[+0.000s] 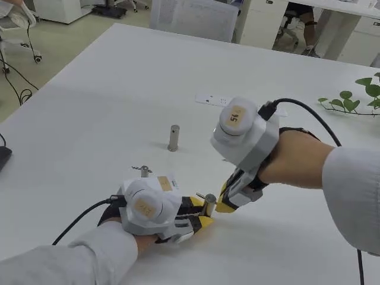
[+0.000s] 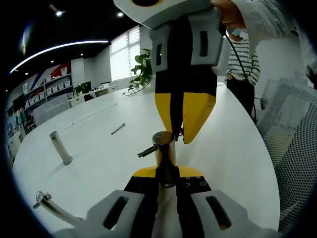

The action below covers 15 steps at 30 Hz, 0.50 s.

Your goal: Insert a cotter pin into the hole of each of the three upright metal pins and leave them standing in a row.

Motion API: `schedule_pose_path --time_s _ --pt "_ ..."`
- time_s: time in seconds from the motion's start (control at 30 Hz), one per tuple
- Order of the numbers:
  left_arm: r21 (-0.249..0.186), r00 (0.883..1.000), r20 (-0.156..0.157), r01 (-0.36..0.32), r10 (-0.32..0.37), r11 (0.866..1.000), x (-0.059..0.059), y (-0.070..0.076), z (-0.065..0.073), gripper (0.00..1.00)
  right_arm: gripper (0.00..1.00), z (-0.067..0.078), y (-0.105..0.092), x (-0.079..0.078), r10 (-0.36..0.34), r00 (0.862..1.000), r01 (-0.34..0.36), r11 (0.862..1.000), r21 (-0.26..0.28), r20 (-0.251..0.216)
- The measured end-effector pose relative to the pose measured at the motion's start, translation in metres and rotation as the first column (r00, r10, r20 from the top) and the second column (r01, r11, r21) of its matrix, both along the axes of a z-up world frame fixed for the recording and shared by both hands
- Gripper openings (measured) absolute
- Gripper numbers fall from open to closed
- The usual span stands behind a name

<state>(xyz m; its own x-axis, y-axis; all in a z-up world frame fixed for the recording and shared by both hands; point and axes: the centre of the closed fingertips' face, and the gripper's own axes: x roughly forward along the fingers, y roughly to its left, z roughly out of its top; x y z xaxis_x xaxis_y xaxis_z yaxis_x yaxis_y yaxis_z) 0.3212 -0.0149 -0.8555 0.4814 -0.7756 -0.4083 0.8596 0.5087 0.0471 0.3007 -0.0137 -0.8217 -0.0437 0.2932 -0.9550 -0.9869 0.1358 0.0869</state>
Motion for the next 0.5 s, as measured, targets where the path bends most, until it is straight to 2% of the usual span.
schedule_pose_path --time_s 0.27,0.5 --pt "-0.001 1.000 0.000 0.000 0.000 1.000 0.000 0.000 0.000 0.11 0.15 -0.001 -0.011 0.001 -0.031 0.999 0.030 0.999 0.013 0.014" --pt "-0.002 1.000 0.000 -0.001 0.001 1.000 0.001 0.000 0.001 0.11 0.14 0.001 -0.015 0.002 -0.050 0.998 0.050 0.998 0.031 0.023"
